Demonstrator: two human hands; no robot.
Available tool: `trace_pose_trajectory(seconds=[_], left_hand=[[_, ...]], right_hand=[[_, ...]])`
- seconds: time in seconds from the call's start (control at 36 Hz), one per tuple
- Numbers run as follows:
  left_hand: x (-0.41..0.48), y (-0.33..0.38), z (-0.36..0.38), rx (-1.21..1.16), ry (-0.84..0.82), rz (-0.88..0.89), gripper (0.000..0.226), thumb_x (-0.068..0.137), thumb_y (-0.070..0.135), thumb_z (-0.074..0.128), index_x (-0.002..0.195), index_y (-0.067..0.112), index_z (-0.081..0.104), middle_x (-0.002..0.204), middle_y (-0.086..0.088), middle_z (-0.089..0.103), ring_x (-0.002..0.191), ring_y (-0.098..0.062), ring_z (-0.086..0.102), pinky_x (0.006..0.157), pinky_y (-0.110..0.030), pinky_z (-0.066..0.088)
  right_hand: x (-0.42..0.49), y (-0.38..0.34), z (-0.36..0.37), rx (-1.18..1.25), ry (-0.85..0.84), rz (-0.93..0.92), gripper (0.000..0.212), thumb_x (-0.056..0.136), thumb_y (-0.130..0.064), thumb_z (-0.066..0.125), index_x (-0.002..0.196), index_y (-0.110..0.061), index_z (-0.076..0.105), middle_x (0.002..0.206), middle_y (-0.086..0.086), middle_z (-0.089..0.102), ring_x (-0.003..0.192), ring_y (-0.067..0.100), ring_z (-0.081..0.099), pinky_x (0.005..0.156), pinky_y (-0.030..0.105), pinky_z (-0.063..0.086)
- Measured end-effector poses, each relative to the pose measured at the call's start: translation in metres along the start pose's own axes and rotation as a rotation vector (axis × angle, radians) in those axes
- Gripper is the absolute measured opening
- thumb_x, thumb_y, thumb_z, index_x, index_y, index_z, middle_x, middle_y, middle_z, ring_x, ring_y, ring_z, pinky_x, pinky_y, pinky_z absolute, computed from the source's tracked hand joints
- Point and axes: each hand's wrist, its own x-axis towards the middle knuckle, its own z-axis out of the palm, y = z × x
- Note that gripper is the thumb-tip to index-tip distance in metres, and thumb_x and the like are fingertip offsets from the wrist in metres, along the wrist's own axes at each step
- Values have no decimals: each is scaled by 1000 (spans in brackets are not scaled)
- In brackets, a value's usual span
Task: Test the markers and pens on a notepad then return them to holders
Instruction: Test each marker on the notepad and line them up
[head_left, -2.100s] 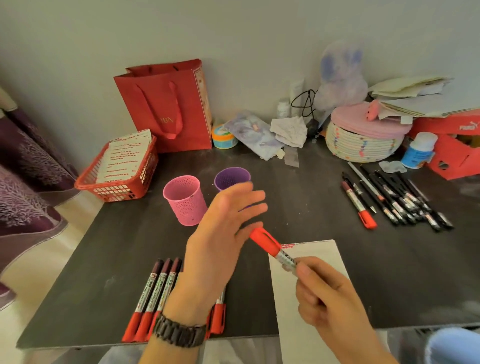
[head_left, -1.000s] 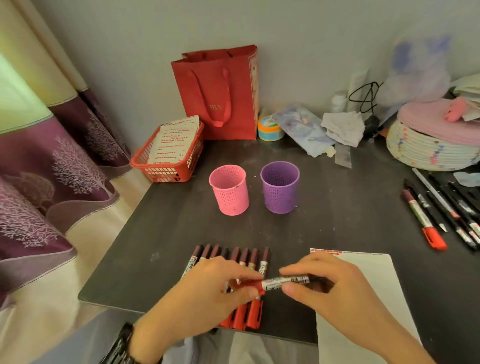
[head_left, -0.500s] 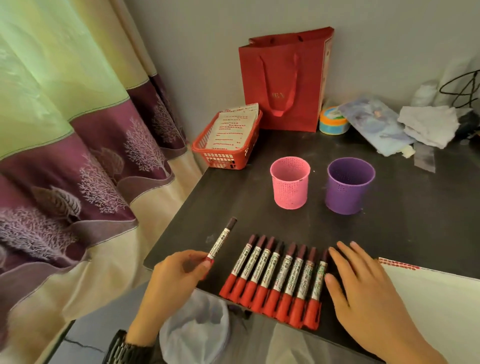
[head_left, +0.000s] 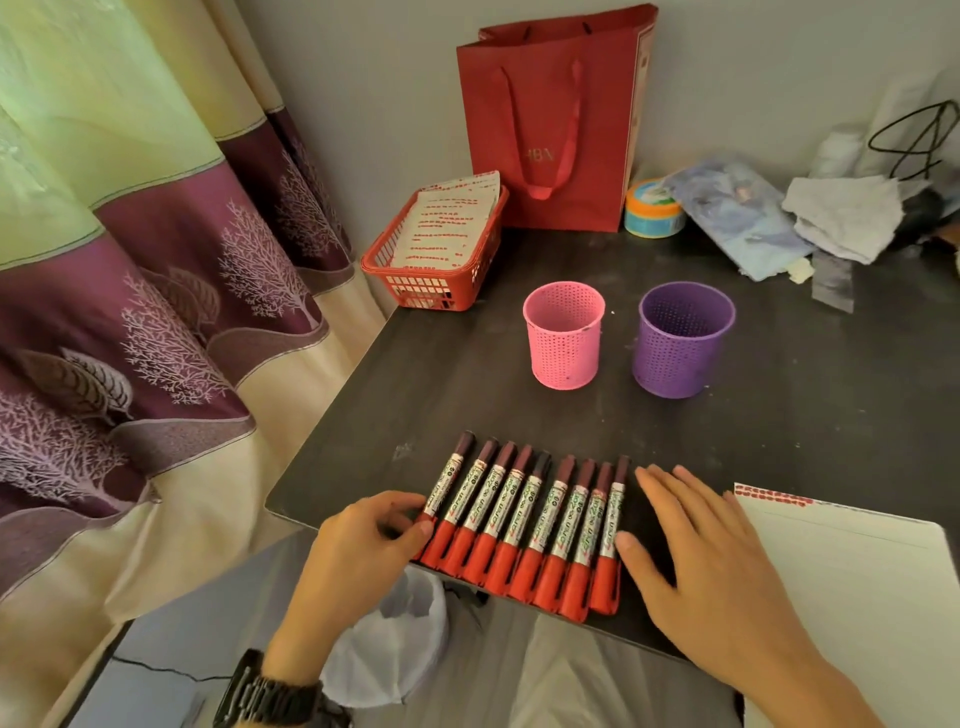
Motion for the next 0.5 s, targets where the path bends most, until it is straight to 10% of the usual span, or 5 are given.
trace_pose_trajectory(seconds=[0.28,0.5], left_hand=[[-16,4,13,108,143,225,52,90,63,50,133,35,58,121,16,52,114,-12,47,97,-30,38],[-35,18,54,301,120,559,82,78,88,44,149,51,29,163,10,17,153,-26,4,115,-65,9]], right_hand=[[-8,-1,2,-14,-7,-68,74,91,-74,8,157,-43,18,165,-16,19,154,10,6,123,38,-1],[-17,-2,5,-63,-45,-85,76,89,-74,4,158,-44,11,166,-19,10,154,8,-5,120,35,-12]])
